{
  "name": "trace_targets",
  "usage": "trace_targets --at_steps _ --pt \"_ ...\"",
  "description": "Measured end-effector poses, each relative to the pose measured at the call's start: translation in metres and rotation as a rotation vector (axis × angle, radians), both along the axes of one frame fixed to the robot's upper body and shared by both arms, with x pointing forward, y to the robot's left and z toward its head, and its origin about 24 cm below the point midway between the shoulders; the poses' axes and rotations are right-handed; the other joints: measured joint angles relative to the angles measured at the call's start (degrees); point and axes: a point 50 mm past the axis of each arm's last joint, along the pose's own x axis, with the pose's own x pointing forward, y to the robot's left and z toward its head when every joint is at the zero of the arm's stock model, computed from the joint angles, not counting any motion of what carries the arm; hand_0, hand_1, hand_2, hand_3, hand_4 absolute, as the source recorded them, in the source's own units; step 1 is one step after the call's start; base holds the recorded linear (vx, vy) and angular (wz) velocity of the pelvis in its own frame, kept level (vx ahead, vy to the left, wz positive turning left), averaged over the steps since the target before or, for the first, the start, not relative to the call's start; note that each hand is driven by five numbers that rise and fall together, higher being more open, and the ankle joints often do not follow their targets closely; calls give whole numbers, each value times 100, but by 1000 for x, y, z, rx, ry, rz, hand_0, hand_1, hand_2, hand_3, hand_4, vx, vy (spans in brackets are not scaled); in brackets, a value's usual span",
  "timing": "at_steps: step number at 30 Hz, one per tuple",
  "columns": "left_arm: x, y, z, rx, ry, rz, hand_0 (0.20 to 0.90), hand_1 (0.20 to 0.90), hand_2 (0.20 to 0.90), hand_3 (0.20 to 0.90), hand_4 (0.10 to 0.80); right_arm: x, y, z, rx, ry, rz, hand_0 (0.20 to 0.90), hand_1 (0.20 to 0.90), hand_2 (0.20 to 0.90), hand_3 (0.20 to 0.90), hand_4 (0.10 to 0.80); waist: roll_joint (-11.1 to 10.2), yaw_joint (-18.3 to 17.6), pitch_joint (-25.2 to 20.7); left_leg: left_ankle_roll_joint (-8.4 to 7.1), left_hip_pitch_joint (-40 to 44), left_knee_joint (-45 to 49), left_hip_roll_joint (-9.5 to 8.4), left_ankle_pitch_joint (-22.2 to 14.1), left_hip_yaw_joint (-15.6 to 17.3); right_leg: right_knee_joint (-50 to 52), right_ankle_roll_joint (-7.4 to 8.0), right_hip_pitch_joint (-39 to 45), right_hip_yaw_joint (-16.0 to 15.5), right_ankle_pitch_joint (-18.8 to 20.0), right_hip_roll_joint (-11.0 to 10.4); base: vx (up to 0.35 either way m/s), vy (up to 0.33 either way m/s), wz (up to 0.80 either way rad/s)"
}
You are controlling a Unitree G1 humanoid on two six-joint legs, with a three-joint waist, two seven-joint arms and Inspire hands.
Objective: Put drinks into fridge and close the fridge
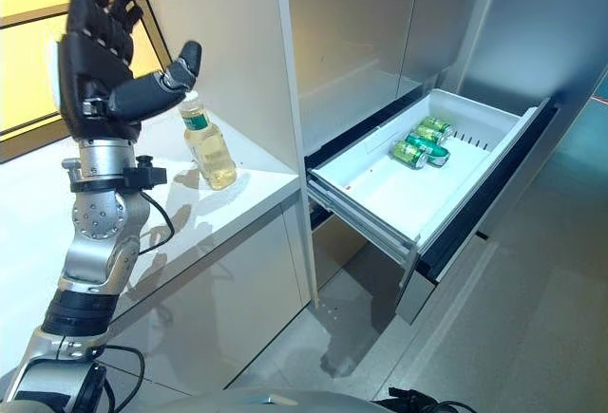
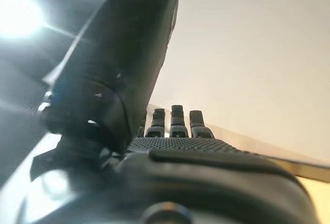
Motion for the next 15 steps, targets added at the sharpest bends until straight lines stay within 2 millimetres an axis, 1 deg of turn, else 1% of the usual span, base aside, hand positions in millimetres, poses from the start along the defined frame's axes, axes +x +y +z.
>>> trace_targets --at_steps 4,6,11,15 --pt "2 6 -22 6 112 24 900 900 900 900 800 3 -1 1 -3 -4 17 900 900 900 900 800 40 -2 61 -3 0 -3 2 6 -12 0 -1 4 -9 -1 4 0 0 0" --pt "3 7 -28 12 145 26 900 900 900 900 800 4 -2 1 -3 -5 20 900 900 900 900 800 42 0 98 -7 1 -6 6 9 -21 0 -1 12 -10 -1 11 5 6 2" --pt "6 7 -35 21 187 21 900 900 900 900 800 8 -2 2 2 -9 20 900 900 900 900 800 37 -3 219 -11 4 -6 11 16 -30 0 -1 22 -10 -1 20 3 3 1" --pt "10 6 -47 40 242 26 900 900 900 900 800 9 -1 2 4 -10 23 900 900 900 900 800 39 -16 225 -11 6 -5 10 16 -20 0 -1 19 -1 -1 20 0 0 0"
